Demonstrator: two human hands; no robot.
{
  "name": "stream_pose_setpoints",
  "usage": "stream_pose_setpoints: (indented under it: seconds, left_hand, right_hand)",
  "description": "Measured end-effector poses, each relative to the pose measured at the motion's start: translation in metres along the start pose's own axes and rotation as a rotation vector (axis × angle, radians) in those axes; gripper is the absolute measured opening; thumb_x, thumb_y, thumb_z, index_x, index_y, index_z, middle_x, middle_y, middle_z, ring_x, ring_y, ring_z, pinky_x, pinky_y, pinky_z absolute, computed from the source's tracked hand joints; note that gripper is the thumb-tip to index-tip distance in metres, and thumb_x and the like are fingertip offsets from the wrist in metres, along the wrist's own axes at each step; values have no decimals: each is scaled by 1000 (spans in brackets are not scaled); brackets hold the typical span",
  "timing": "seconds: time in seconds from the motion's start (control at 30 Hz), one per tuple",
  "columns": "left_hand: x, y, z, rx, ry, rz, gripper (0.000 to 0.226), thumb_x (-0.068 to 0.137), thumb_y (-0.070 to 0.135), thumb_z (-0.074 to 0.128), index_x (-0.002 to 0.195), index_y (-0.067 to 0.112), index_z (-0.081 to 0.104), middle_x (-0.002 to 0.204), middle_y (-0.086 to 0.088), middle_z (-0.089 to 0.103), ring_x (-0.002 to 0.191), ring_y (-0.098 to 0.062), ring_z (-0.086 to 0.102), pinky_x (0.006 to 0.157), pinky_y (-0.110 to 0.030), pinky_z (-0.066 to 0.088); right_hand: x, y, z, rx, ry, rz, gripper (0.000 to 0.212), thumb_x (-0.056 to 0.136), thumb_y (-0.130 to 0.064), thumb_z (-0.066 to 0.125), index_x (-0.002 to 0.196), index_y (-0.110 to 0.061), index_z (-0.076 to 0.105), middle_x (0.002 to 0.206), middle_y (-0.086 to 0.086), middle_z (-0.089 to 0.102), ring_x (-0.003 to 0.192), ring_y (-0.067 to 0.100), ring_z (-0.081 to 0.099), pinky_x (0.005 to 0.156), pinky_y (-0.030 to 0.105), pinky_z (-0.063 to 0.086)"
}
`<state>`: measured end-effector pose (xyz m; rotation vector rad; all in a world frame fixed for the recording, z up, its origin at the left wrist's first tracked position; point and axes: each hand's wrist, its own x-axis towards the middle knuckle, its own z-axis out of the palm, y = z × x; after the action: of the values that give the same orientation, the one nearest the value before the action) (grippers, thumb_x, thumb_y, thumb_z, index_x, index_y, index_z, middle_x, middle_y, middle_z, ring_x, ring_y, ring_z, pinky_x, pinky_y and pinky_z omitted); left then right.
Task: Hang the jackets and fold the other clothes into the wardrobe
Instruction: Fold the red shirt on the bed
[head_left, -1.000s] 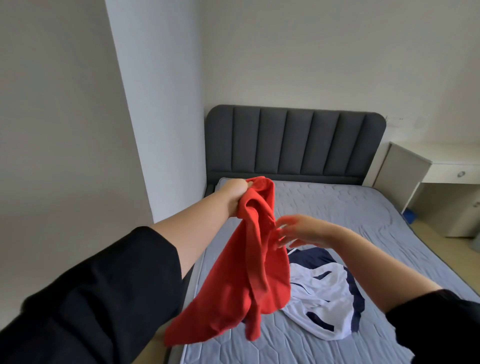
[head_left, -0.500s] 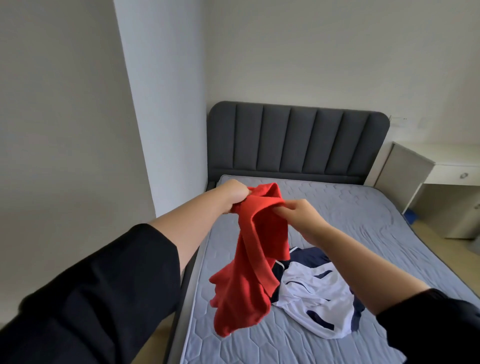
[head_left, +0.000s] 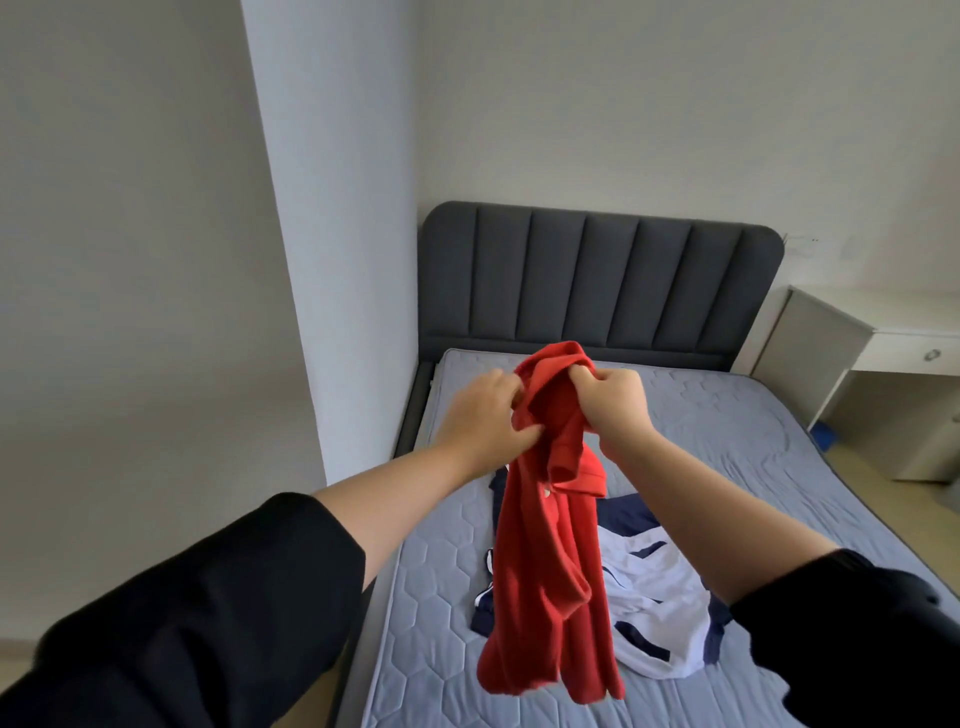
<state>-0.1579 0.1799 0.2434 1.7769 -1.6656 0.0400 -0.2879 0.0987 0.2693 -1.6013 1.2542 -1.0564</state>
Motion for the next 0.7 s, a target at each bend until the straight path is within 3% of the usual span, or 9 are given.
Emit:
stream_pose_setpoints:
  seconds: [0.1, 0.2, 0.27, 0.33, 0.4, 0.47, 0.5, 0.6, 0.7]
  left_hand:
    - [0, -3, 3, 38, -22, -163, 10, 83, 20, 57, 89, 12, 58, 98, -9, 61, 92, -29, 57, 72, -32, 42]
    - [14, -2, -8, -50, -32, -297, 22, 89, 14, 48, 69, 9, 56, 85, -19, 65, 81, -35, 57, 62, -32, 35]
    - [26, 1, -20, -138, -11, -320, 33, 91, 12, 46, 59, 9, 47, 79, -24, 62, 73, -33, 52, 61, -35, 34]
    - [34, 6, -28, -122, -22, -270, 33, 91, 12, 45, 59, 8, 46, 73, -21, 59, 72, -30, 50, 66, -38, 40]
    - [34, 15, -30, -95, -92, -209, 32, 90, 8, 46, 58, 8, 47, 69, -15, 56, 70, -29, 50, 65, -38, 40]
    - [33, 21, -27, -97, -130, -183, 34, 90, 7, 46, 56, 12, 46, 67, -8, 55, 69, -25, 50, 62, -35, 35]
    - [32, 23, -25, -100, -136, -187, 35, 91, 7, 46, 56, 15, 47, 66, -5, 55, 69, -23, 51, 61, -32, 35]
    - [33, 24, -27, -102, -158, -158, 26, 91, 8, 49, 68, 5, 62, 75, -11, 63, 77, -27, 57, 66, -34, 40]
    - [35, 16, -35, -76, -268, -102, 21, 89, 19, 62, 80, 2, 70, 82, -14, 66, 79, -25, 59, 72, -35, 44]
  right_hand:
    - [4, -1, -6, -87, -10, -79, 32, 87, -21, 55, 58, -10, 49, 53, 3, 39, 50, 16, 37, 50, 27, 31]
    - [8, -2, -22, -314, 11, -156, 41, 82, -20, 55, 46, -14, 36, 39, -8, 29, 41, 11, 31, 41, 23, 25]
    - [9, 0, -33, -531, 26, -156, 35, 78, -23, 57, 49, -6, 48, 43, 0, 38, 46, 17, 38, 44, 25, 29]
    - [10, 5, -39, -582, 15, -162, 26, 77, -20, 59, 61, 1, 62, 54, 7, 53, 56, 20, 49, 53, 27, 37]
    - [5, 7, -36, -455, -176, -171, 10, 79, -11, 62, 83, -5, 68, 80, 7, 68, 77, 20, 62, 68, 28, 49]
    - [-8, 8, -23, -347, -458, -142, 29, 79, -8, 63, 107, -12, 61, 102, 4, 69, 93, 18, 65, 85, 33, 54]
    - [-13, 9, -15, -370, -507, -159, 32, 77, -11, 64, 109, -15, 58, 103, 1, 67, 94, 17, 64, 85, 33, 54]
    - [-17, 13, 2, -515, -303, -290, 13, 79, -24, 63, 88, -14, 60, 81, -1, 63, 77, 19, 60, 64, 29, 47]
    - [-11, 13, 0, -627, -115, -330, 21, 85, -20, 55, 65, -11, 55, 64, 2, 51, 67, 25, 51, 49, 26, 30]
